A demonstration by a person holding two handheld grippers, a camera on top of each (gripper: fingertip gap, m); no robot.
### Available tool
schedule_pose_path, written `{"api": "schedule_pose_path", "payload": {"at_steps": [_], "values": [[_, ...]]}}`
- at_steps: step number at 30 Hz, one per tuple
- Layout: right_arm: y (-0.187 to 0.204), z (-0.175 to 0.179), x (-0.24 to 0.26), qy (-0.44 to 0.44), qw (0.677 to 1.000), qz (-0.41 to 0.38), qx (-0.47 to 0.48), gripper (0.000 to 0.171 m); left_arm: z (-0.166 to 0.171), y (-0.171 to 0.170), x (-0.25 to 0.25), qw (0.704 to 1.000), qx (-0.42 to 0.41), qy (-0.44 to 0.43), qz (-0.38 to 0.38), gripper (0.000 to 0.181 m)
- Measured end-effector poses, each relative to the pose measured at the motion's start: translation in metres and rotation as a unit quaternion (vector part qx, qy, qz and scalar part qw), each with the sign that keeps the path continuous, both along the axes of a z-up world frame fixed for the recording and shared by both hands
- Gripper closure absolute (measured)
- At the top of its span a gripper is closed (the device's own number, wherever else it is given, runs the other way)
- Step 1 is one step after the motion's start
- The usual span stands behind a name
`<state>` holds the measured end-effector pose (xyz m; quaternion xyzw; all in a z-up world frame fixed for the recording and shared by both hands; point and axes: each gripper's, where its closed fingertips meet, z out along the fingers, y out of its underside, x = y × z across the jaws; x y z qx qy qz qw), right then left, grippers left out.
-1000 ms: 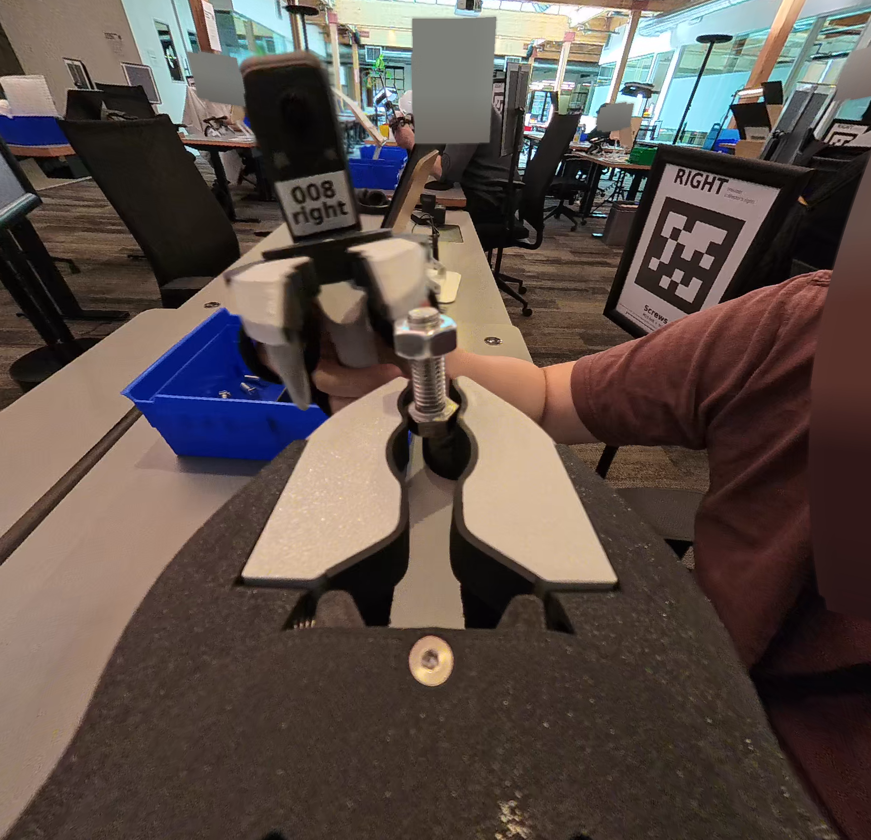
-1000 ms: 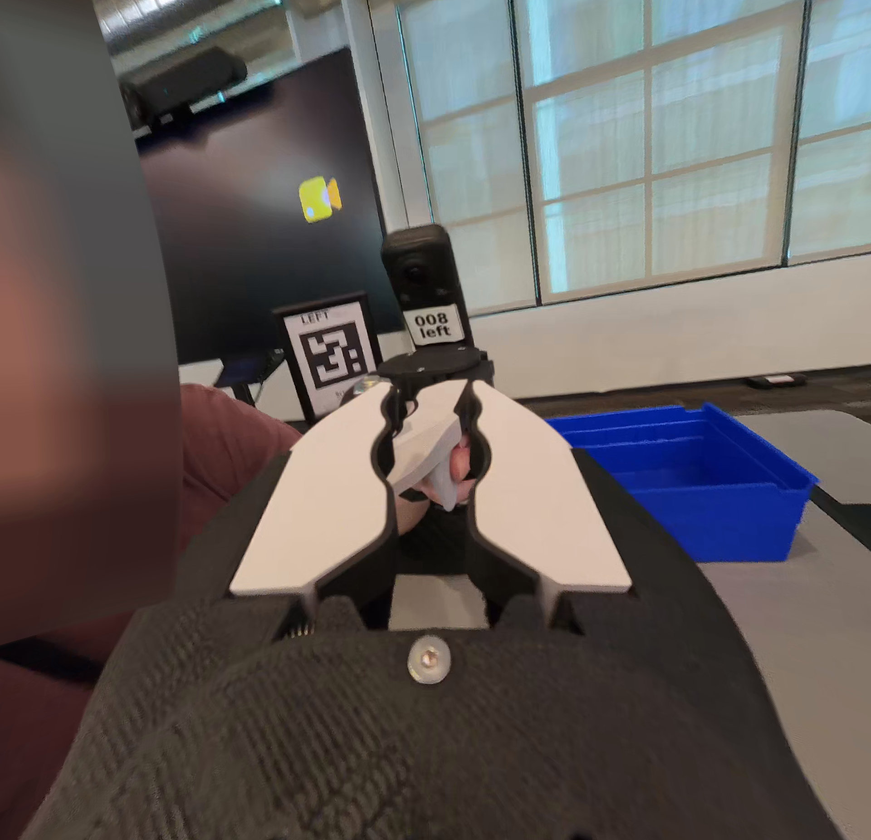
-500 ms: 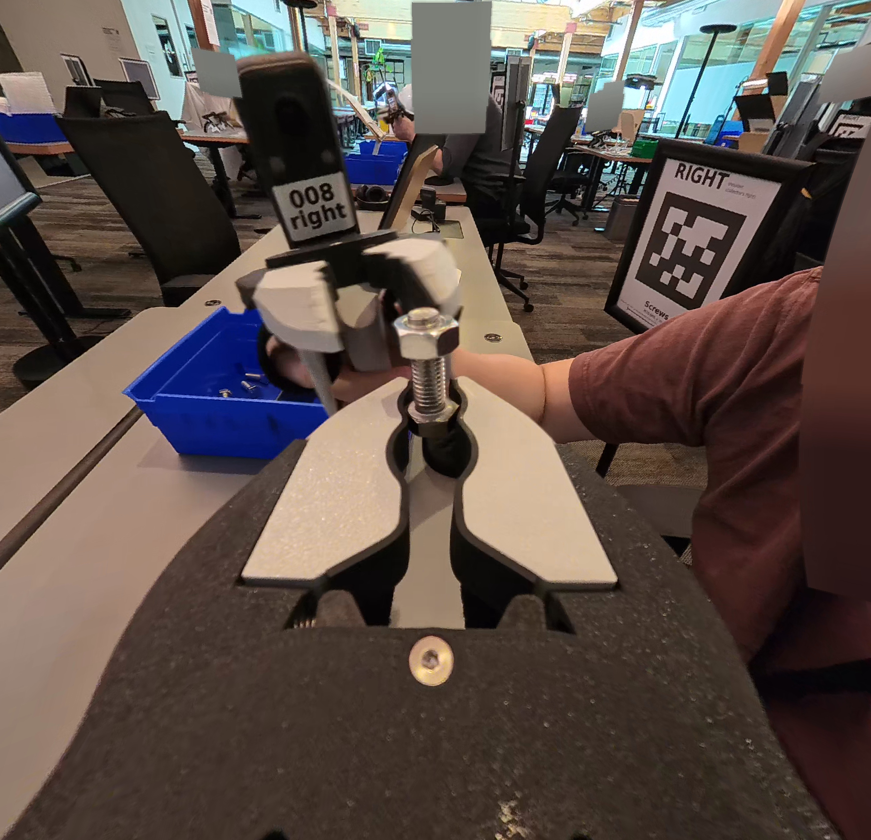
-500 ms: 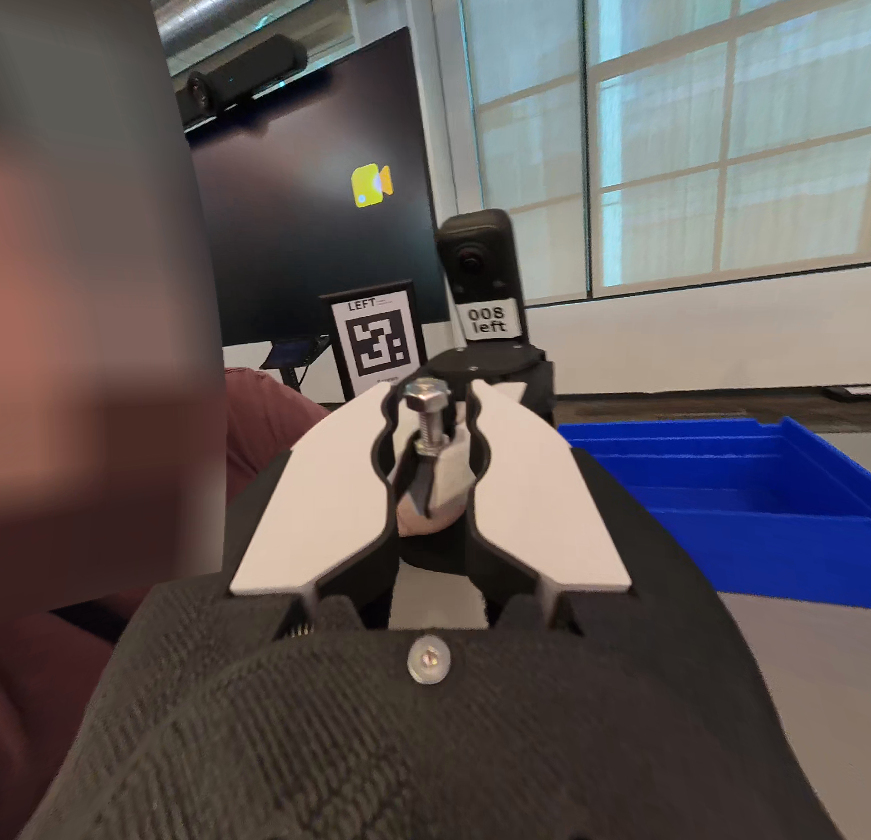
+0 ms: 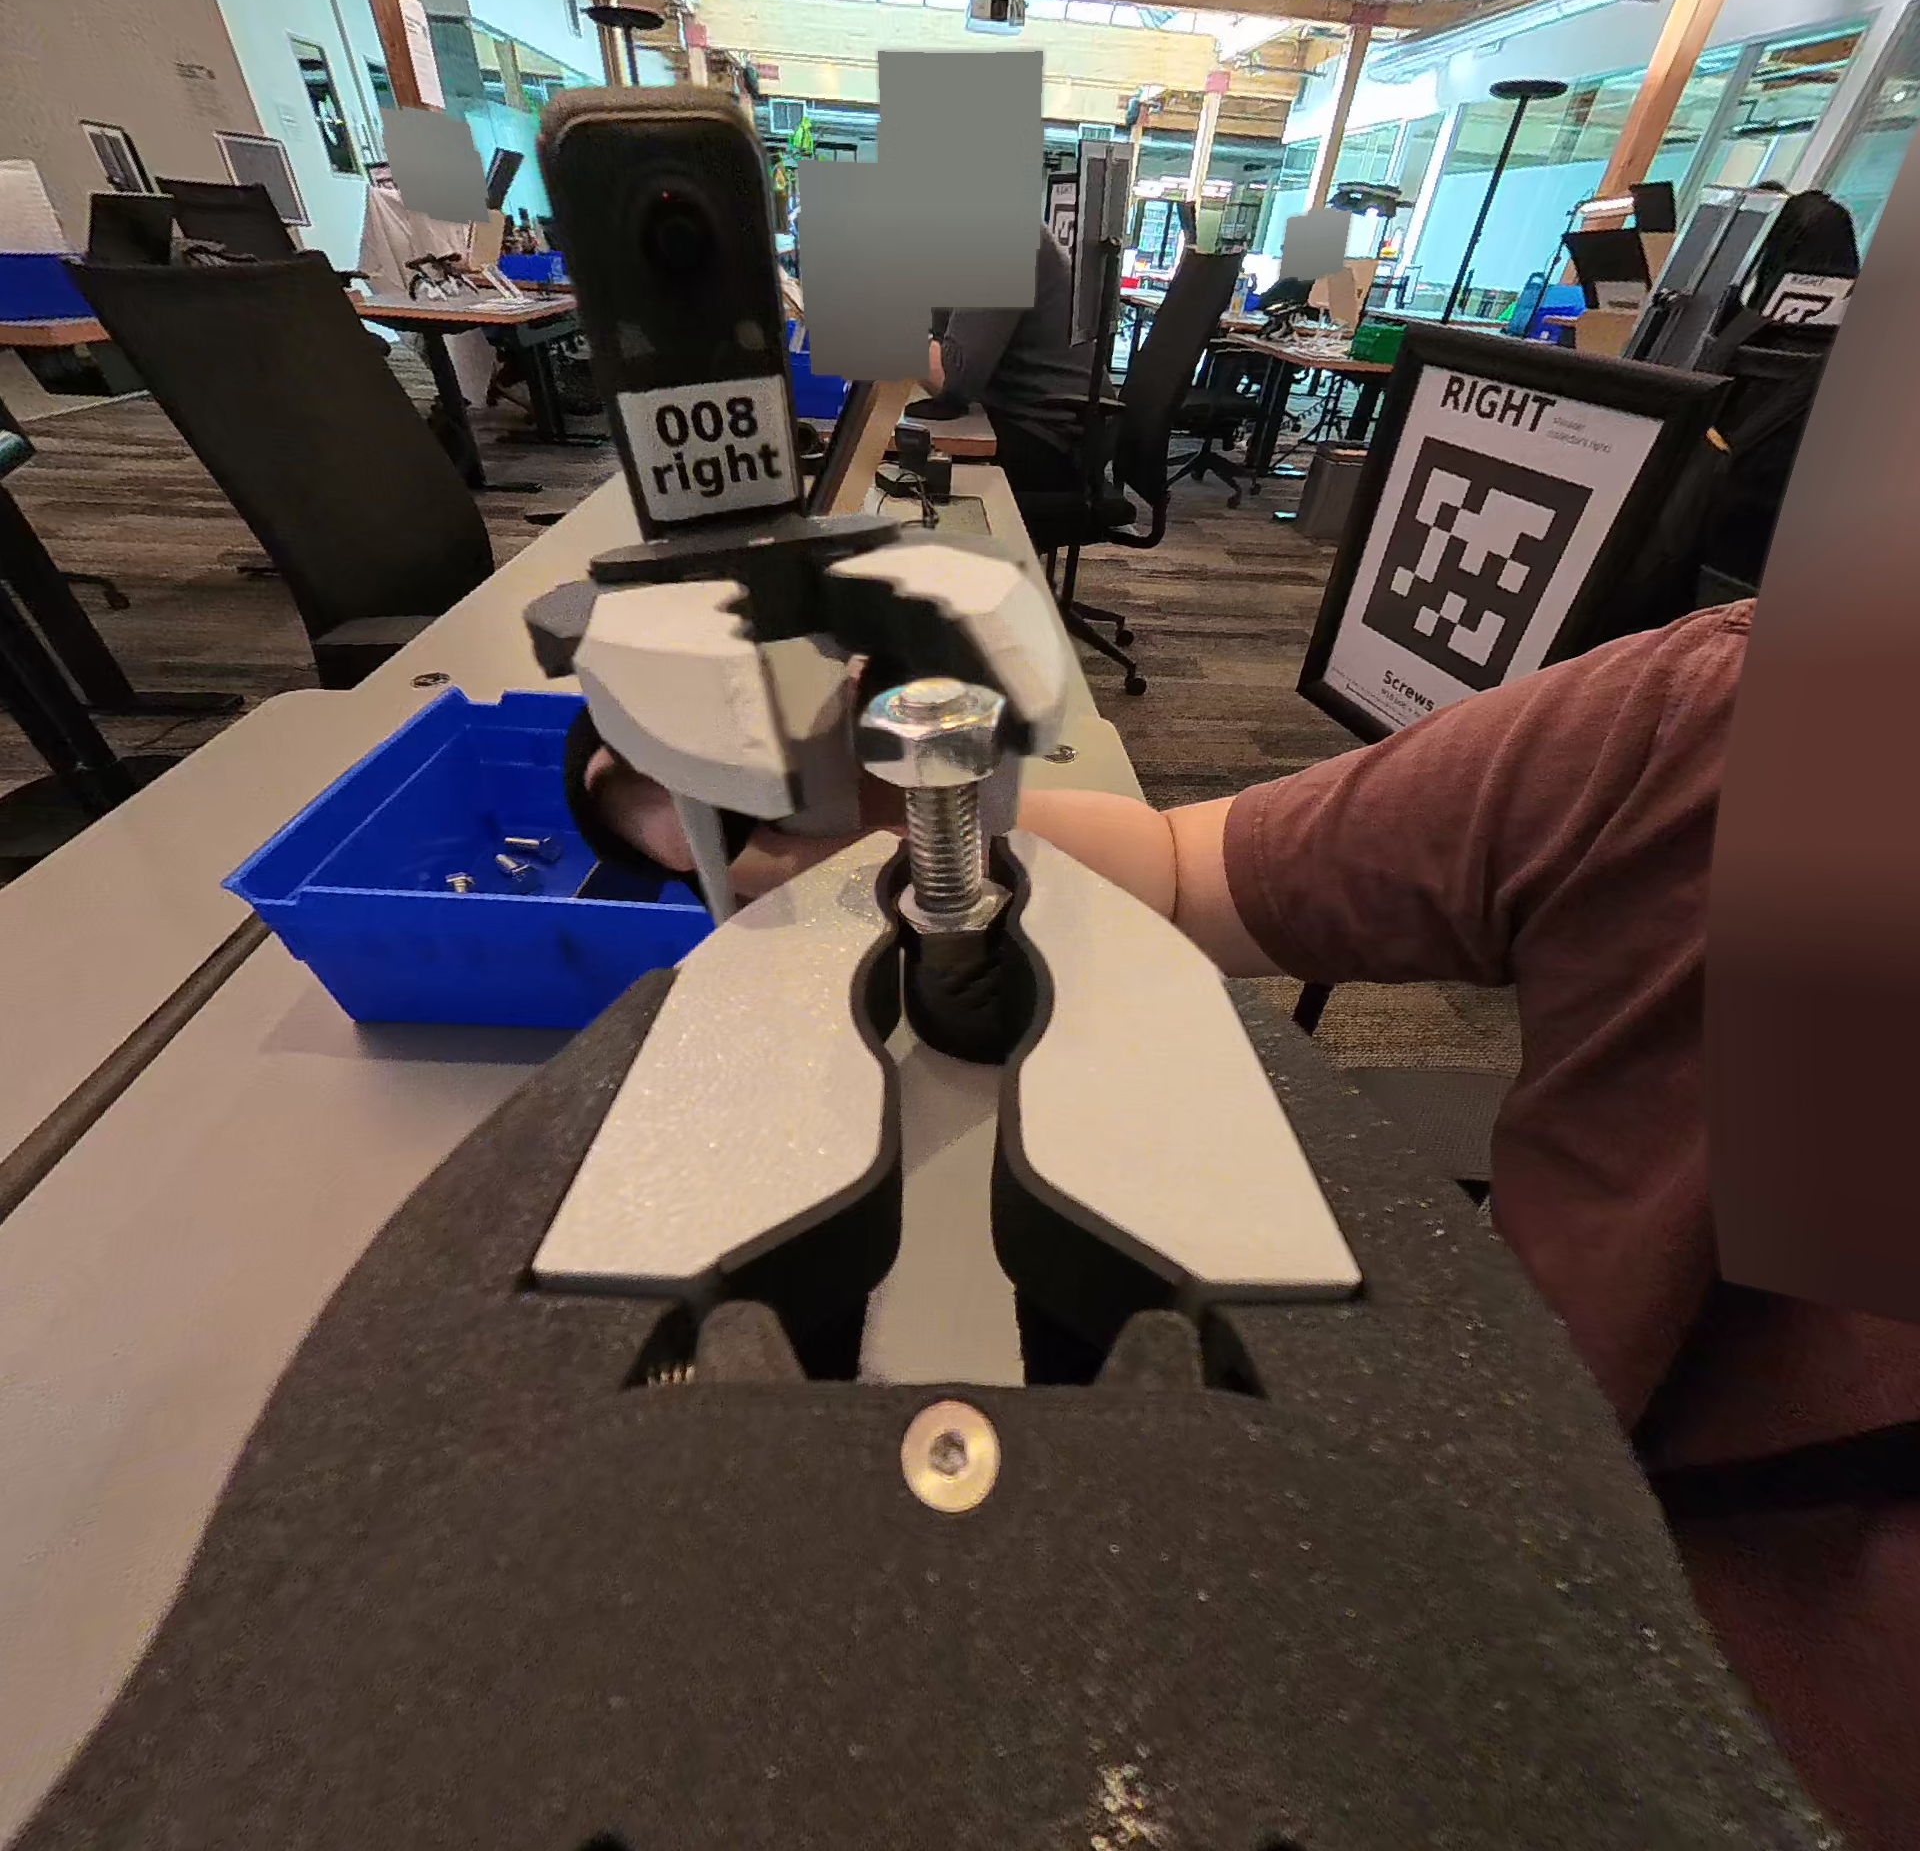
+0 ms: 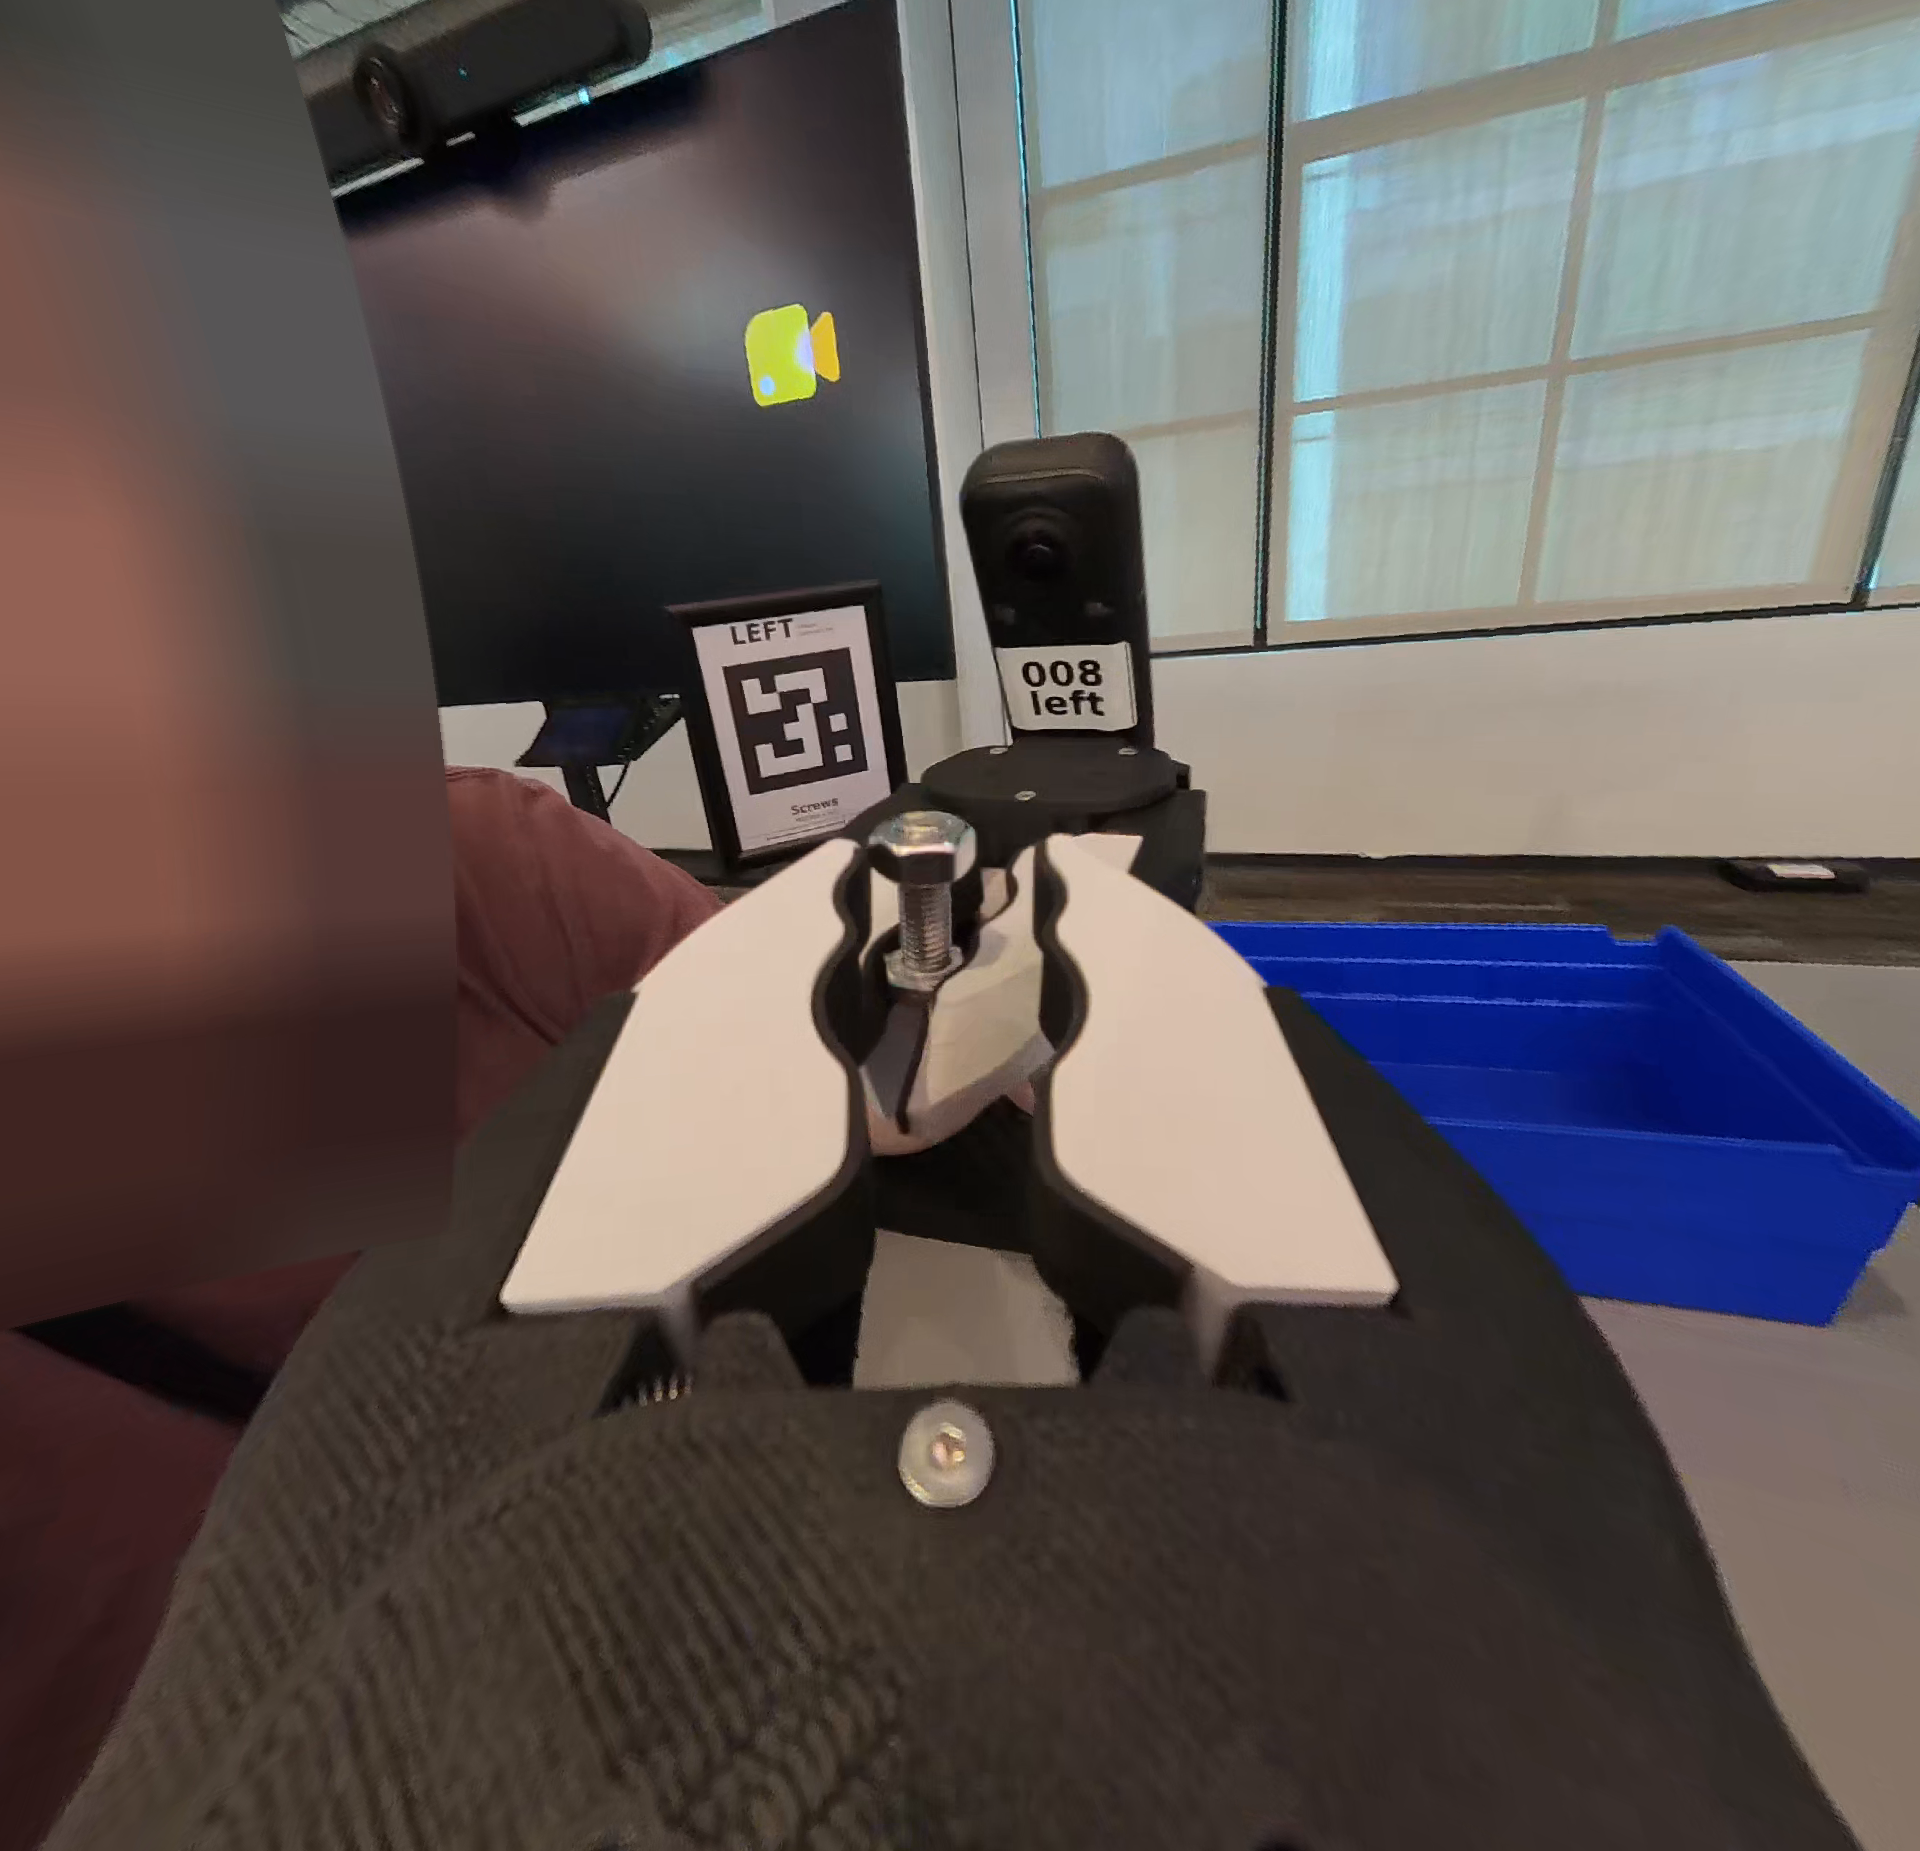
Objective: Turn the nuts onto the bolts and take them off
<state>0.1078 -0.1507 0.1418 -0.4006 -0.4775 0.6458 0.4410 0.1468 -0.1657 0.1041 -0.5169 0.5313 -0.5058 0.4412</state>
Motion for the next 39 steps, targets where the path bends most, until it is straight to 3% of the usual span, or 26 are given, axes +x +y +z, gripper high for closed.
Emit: {"api": "schedule_pose_path", "payload": {"at_steps": [5, 10, 16, 21, 27, 33, 39], "values": [[0.015, 0.007, 0.014, 0.03, 0.998, 0.012, -0.05, 0.146, 0.002, -0.001, -0.001, 1.0, 0.0, -0.001, 0.001, 0.168], [-0.01, 0.002, -0.001, -0.003, 1.0, 0.007, 0.016, 0.142, -0.001, 0.0, 0.0, 1.0, 0.001, 0.004, 0.0, 0.168], [0.016, 0.005, 0.011, 0.018, 0.999, -0.001, -0.039, 0.147, 0.001, -0.003, -0.001, 1.0, 0.004, 0.001, -0.002, 0.168], [-0.011, 0.004, 0.001, -0.003, 1.0, 0.007, 0.019, 0.141, -0.001, -0.003, 0.0, 1.0, 0.007, 0.006, -0.002, 0.168], [0.018, 0.007, 0.015, 0.025, 0.999, -0.005, -0.04, 0.147, 0.0, -0.007, 0.001, 1.0, 0.01, 0.007, -0.007, 0.168], [-0.012, 0.004, 0.001, -0.004, 1.0, 0.015, 0.015, 0.14, -0.003, -0.004, 0.001, 1.0, 0.01, 0.015, -0.002, 0.168], [0.012, 0.005, 0.012, 0.016, 0.999, 0.007, -0.031, 0.145, -0.001, -0.007, 0.001, 1.0, 0.008, 0.012, -0.006, 0.168]]}}
